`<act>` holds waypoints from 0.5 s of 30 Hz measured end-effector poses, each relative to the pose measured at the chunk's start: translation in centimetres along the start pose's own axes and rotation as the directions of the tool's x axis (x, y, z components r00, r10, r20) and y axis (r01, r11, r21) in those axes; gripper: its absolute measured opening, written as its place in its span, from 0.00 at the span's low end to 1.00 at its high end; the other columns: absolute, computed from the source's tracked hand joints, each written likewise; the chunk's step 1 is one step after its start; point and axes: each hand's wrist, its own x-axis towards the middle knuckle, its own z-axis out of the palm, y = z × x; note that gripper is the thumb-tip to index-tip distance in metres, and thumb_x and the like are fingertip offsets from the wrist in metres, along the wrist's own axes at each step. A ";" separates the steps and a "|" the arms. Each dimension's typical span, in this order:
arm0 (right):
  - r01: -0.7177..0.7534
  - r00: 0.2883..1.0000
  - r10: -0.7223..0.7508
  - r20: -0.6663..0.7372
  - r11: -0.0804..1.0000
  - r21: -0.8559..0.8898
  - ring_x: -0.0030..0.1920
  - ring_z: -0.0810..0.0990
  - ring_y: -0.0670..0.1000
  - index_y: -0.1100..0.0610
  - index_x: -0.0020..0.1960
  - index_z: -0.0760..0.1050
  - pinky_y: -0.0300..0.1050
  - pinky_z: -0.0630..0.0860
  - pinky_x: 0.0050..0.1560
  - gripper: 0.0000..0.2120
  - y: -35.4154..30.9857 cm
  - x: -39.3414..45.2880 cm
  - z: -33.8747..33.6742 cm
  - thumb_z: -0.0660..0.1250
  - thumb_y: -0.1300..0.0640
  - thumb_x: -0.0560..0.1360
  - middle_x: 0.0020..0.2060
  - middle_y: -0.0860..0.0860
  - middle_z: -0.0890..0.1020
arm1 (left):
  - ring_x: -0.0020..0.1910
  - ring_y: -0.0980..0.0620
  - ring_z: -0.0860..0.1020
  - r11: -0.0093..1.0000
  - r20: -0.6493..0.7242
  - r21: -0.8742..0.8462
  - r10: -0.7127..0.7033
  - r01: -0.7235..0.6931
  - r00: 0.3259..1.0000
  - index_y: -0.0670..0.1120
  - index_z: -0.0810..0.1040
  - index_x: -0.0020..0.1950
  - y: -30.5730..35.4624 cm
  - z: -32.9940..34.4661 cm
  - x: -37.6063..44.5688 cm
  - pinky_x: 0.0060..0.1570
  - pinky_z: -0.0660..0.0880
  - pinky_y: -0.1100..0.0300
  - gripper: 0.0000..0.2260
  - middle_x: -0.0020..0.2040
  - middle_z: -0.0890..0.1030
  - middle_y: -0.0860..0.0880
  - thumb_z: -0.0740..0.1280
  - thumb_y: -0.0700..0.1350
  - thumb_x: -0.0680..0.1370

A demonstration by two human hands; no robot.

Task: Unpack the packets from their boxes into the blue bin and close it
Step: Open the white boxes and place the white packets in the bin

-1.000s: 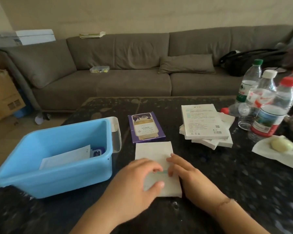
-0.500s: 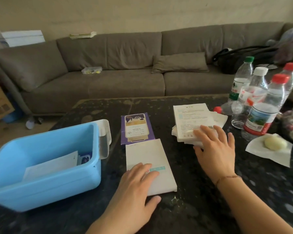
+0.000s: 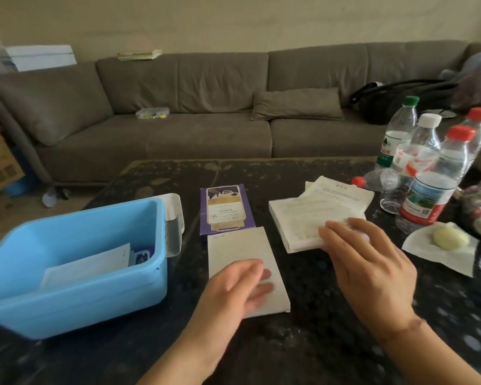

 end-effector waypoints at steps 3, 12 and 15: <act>0.104 0.993 -0.101 -0.055 0.993 0.054 0.53 0.83 0.60 0.59 0.51 0.85 0.53 0.80 0.48 0.07 -2.0 -0.5 -3.4 0.70 0.64 0.74 0.51 0.51 0.86 | 0.60 0.35 0.80 0.779 0.217 -0.529 -0.258 0.335 0.942 0.41 0.74 0.66 0.0 0.1 0.4 0.62 0.75 0.44 0.30 0.59 0.81 0.34 0.67 0.62 0.73; 0.216 0.973 -0.164 -0.161 0.895 0.391 0.64 0.75 0.59 0.53 0.54 0.77 0.67 0.73 0.61 0.09 -1.4 -2.0 -7.7 0.70 0.50 0.76 0.59 0.56 0.80 | 0.63 0.40 0.77 0.669 0.429 -0.653 -0.059 0.355 0.901 0.47 0.75 0.71 -0.6 -3.2 0.1 0.57 0.77 0.47 0.39 0.66 0.78 0.39 0.59 0.74 0.72; 0.201 0.972 -0.136 -0.192 0.903 0.379 0.64 0.74 0.62 0.51 0.53 0.78 0.57 0.71 0.66 0.09 -0.5 -1.9 -7.2 0.72 0.51 0.74 0.60 0.57 0.77 | 0.62 0.40 0.79 0.790 0.512 -0.502 -0.055 0.351 0.857 0.44 0.79 0.66 -0.1 -3.9 -0.3 0.59 0.76 0.46 0.27 0.61 0.81 0.39 0.71 0.60 0.74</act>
